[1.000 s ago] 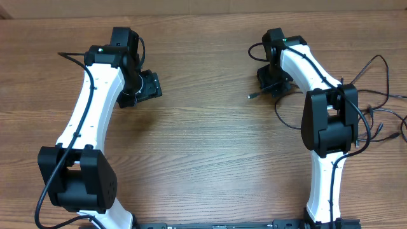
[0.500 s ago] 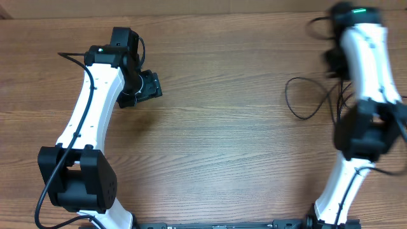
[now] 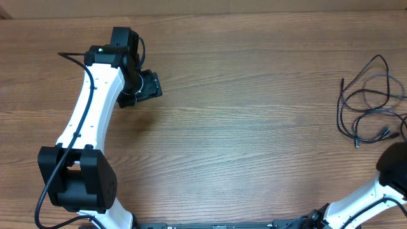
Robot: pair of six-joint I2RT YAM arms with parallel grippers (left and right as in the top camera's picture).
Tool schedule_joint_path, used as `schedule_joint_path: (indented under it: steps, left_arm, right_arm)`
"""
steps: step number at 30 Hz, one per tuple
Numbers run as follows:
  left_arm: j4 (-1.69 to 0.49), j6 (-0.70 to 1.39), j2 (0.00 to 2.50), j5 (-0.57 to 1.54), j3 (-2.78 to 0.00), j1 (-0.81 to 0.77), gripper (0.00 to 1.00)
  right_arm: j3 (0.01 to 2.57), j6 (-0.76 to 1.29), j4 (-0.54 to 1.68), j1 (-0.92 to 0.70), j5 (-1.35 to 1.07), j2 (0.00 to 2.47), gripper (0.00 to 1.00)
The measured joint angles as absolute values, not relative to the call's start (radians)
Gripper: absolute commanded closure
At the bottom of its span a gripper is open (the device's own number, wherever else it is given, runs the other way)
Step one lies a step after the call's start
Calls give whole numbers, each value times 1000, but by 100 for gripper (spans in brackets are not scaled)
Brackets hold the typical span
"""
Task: Untangle cables
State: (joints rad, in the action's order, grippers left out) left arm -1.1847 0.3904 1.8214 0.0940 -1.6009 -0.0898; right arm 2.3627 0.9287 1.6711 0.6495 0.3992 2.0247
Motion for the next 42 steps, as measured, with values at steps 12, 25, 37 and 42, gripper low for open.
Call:
schedule_joint_path:
  steps: [12, 25, 37, 42]
  left_arm:
    - [-1168, 390, 1821, 94, -1601, -90, 22]
    - [-951, 249, 1821, 93, -1601, -105, 0]
    - [-1306, 221, 1821, 46, -1624, -58, 0]
    - [-1435, 221, 1819, 38, -1626, -20, 0]
  right_arm:
    - [2363, 628, 1597, 596, 170, 2025, 0]
    - [2363, -8, 1509, 212, -230, 2026, 0]
    - [2363, 2, 1579, -104, -135, 2070, 0]
    - [2363, 66, 1679, -97, -111, 2070, 0]
